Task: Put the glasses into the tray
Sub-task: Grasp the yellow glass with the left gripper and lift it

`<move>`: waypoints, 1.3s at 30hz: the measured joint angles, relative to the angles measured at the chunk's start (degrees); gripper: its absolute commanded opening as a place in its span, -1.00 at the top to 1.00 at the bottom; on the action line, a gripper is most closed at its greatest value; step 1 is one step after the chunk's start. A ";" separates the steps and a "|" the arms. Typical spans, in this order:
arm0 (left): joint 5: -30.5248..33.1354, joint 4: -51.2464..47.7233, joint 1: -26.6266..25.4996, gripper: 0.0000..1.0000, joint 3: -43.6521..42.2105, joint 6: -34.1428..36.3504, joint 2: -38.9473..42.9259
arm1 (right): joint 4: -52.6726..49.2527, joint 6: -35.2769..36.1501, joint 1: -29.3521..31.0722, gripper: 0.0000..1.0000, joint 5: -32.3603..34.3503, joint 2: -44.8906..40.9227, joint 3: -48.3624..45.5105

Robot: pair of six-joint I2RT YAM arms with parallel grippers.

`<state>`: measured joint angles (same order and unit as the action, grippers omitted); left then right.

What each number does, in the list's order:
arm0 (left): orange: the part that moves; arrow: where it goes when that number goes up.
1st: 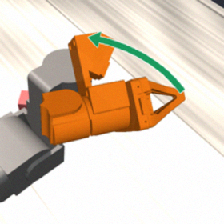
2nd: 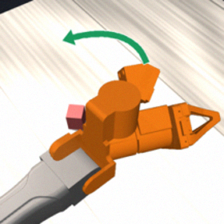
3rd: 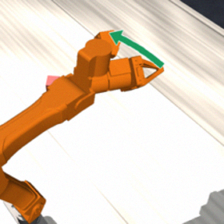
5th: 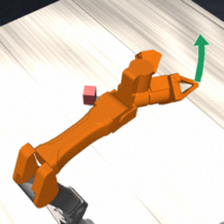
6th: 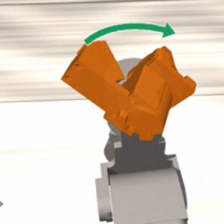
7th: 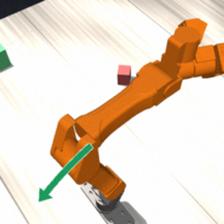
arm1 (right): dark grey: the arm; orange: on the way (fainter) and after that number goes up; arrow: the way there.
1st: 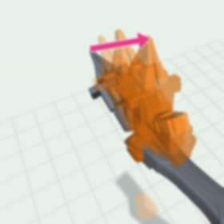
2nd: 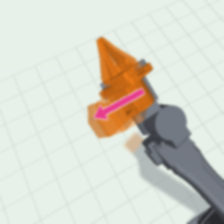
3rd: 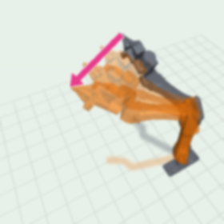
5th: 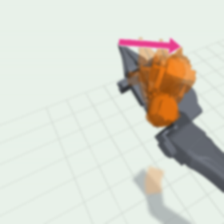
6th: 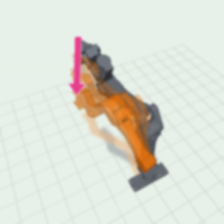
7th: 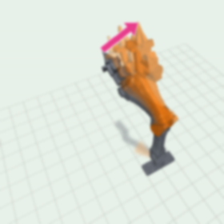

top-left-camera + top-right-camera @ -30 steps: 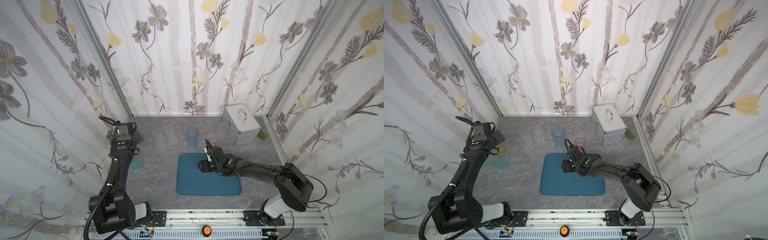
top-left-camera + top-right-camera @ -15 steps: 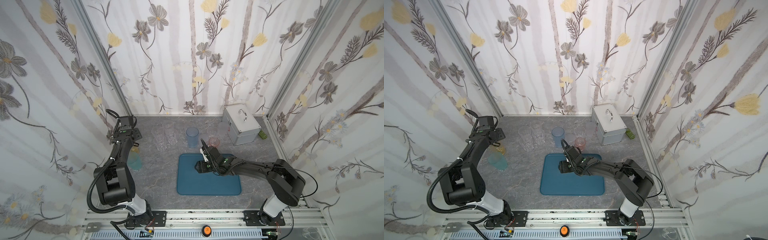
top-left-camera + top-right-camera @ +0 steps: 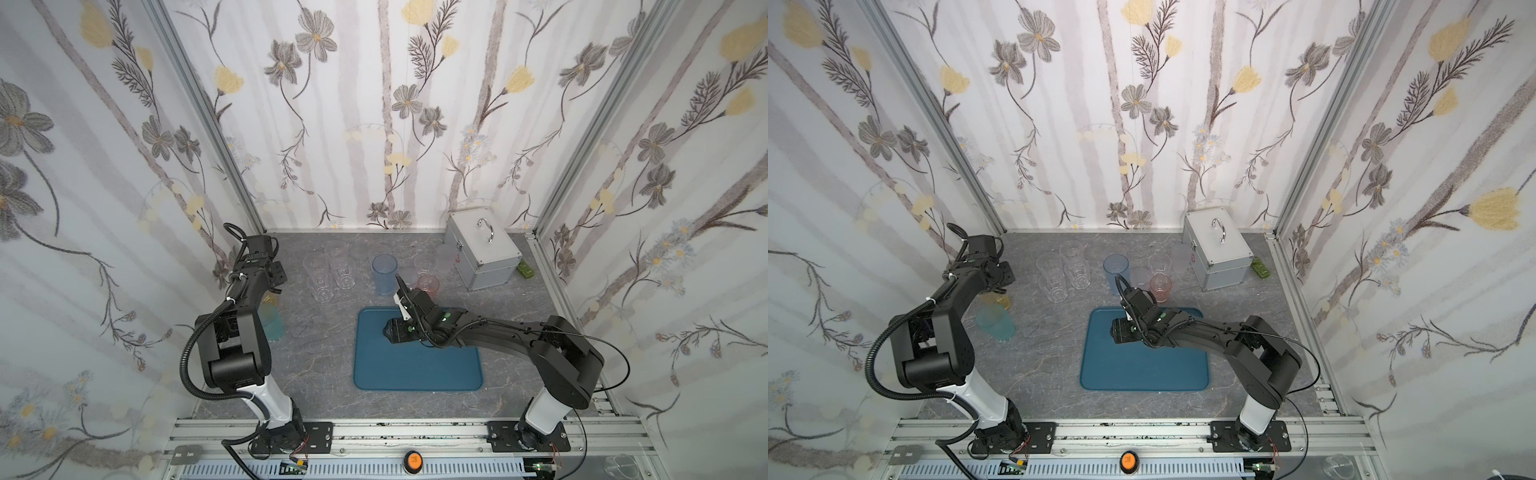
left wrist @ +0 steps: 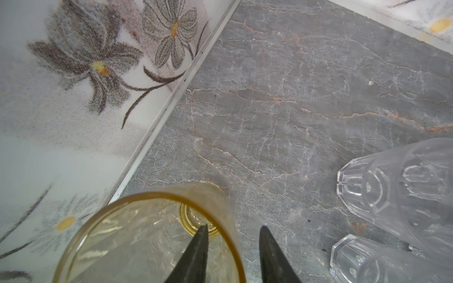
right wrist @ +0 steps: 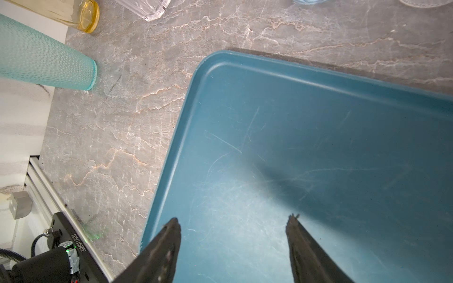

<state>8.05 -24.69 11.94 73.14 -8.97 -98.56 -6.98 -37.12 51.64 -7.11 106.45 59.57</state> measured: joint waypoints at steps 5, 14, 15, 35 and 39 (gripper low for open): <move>-1.18 0.13 0.00 0.69 -0.04 0.46 -0.15 | -0.68 -1.11 0.74 -0.35 -0.04 0.00 1.33; -4.35 0.46 0.02 1.00 0.07 0.81 1.33 | -0.90 -3.39 1.97 -0.35 0.00 0.00 2.38; -4.66 0.46 0.02 1.00 0.07 0.76 1.81 | -0.94 -3.63 2.19 -0.35 0.00 0.00 2.36; -7.17 -0.39 -5.90 1.00 -0.83 -0.59 22.43 | -3.58 -4.39 2.32 -0.36 2.58 -1.31 3.48; -7.82 -2.80 -9.77 1.00 -0.15 -1.62 27.87 | -3.54 -4.42 1.68 -0.35 3.50 -2.40 2.64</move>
<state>0.23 -27.49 2.17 72.99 -10.59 -70.70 -10.52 -41.54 53.32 -3.62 104.05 62.22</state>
